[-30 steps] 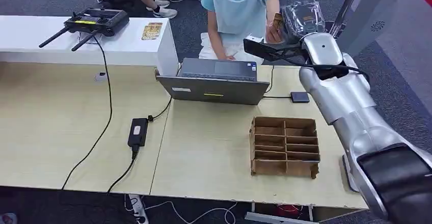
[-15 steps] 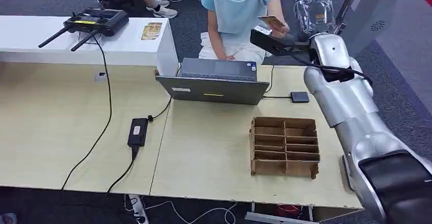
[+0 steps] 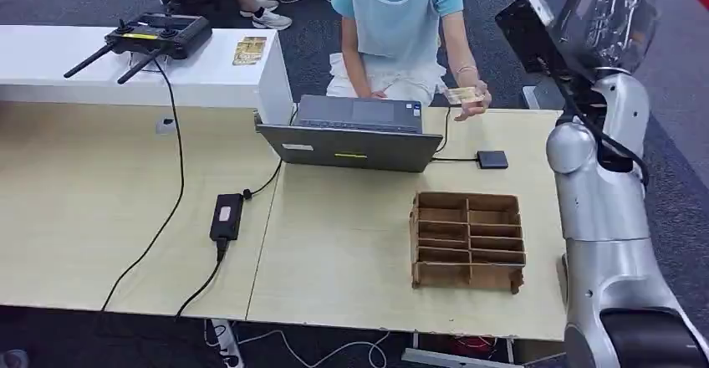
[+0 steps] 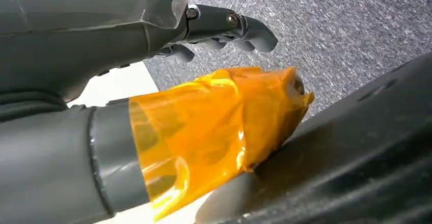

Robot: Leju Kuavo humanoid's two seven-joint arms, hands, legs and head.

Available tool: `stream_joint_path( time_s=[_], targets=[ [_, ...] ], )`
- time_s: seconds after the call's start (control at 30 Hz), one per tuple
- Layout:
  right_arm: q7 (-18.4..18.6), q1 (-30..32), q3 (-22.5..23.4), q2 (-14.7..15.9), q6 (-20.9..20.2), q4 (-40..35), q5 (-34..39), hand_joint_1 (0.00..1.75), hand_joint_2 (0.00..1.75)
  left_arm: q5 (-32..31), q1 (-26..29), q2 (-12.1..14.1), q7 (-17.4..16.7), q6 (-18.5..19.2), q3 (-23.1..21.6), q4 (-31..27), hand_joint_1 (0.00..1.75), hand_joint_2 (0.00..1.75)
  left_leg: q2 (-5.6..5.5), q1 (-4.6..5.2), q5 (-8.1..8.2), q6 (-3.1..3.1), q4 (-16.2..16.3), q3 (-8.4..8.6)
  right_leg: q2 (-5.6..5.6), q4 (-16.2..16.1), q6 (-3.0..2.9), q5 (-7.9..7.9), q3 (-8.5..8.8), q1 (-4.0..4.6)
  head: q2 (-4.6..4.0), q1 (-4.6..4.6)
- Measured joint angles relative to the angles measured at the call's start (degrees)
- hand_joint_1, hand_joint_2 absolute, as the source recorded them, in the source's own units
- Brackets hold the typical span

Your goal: Pass the card to the sensor for recognition and then transmit it.

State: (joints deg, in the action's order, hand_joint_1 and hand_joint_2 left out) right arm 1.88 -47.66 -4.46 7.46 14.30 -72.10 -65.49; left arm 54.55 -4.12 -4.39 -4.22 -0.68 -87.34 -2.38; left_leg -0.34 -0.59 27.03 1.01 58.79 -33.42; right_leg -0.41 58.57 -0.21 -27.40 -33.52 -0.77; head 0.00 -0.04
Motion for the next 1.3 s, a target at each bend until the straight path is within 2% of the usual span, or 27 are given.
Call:
stream_joint_path(
  time_s=[0.07,0.1,0.17,0.33,0.4,0.43,0.57,0.7,1.03,1.2,1.3],
  targets=[
    [-0.81,1.1,2.37,-0.48,-1.36,-2.02,3.45,0.0,1.75,0.44,0.0,-0.07,-0.33,-0.07,0.0,0.0,0.0,0.0,-0.01,0.0,0.0,0.0,0.0,0.02,0.0,0.0,0.0,0.0,0.0,0.0,0.02,0.0],
    [-1.4,1.65,3.84,-0.79,-2.57,-3.12,6.03,0.0,0.0,0.74,0.0,-0.13,-0.44,-0.11,0.0,0.0,0.0,0.0,-0.01,0.0,0.0,0.0,0.0,0.02,-0.01,0.0,0.0,0.0,0.0,0.0,0.0,0.0],
    [-2.93,2.94,6.31,-1.36,-4.6,-5.04,11.3,0.0,0.0,1.24,0.0,-0.26,-0.75,-0.26,0.0,0.0,0.0,0.0,-0.05,-0.01,-0.01,0.0,0.0,0.01,-0.07,0.0,0.0,0.0,0.01,0.01,0.02,0.0],
    [-7.78,8.07,13.9,-2.65,-13.02,-11.49,32.65,0.0,0.0,3.1,0.08,-0.66,-1.01,-0.59,0.02,0.0,0.0,0.0,-0.08,0.0,-0.01,0.0,0.0,-0.01,-0.09,-0.01,0.0,0.0,0.01,0.01,0.02,0.0],
    [-8.57,10.21,16.07,-2.84,-14.89,-13.78,36.58,0.0,0.0,3.59,0.12,-0.79,-1.01,-0.68,0.02,0.0,0.0,0.0,-0.09,0.0,0.0,0.0,0.0,-0.04,-0.09,-0.01,0.0,-0.01,-0.01,0.0,0.0,0.0],
    [-9.05,11.34,16.97,-2.87,-16.0,-14.92,38.73,0.0,1.75,3.89,0.13,-0.83,-1.03,-0.7,0.04,0.0,0.0,0.0,-0.08,0.0,0.0,0.0,0.0,-0.03,-0.08,-0.03,0.0,-0.01,-0.03,0.0,0.0,0.0],
    [-11.3,18.12,19.85,-2.67,-20.59,-20.29,47.69,0.0,1.75,5.44,0.19,-1.27,-1.58,-1.25,0.04,0.0,0.0,0.0,-0.12,-0.01,0.02,-0.02,0.0,-0.04,-0.11,-0.1,0.0,-0.03,0.0,0.01,0.02,0.02],
    [-12.22,24.7,21.71,-2.49,-21.95,-24.23,50.06,0.0,1.75,6.03,0.27,-1.62,-1.88,-1.75,0.07,0.02,0.0,0.0,-0.07,0.0,0.03,-0.02,-0.01,-0.06,-0.04,-0.09,0.0,-0.03,-0.03,0.0,0.02,0.0],
    [-12.35,27.81,22.8,-1.99,-22.8,-27.24,50.76,0.0,1.75,6.54,0.27,-1.71,-1.97,-1.77,0.09,0.04,0.0,0.0,-0.02,0.01,0.0,0.0,-0.01,-0.01,-0.01,-0.08,-0.01,-0.01,-0.02,0.0,0.02,-0.02],
    [-16.46,36.95,22.8,-0.92,-24.61,-30.41,53.51,0.0,1.75,8.61,0.45,-2.54,-1.95,-2.56,0.7,0.26,0.0,0.0,-0.31,0.01,0.04,-0.04,-0.01,-0.07,-0.25,-0.12,0.03,-0.1,0.03,-0.01,0.02,0.0],
    [-19.98,43.66,22.8,-0.92,-22.23,-33.34,49.4,0.0,1.75,9.44,0.61,-3.06,-1.9,-2.99,1.09,0.66,0.0,0.0,-0.31,0.02,0.15,-0.09,-0.01,-0.09,-0.24,-0.12,0.05,-0.17,0.02,-0.01,0.02,-0.02]
  ],
)
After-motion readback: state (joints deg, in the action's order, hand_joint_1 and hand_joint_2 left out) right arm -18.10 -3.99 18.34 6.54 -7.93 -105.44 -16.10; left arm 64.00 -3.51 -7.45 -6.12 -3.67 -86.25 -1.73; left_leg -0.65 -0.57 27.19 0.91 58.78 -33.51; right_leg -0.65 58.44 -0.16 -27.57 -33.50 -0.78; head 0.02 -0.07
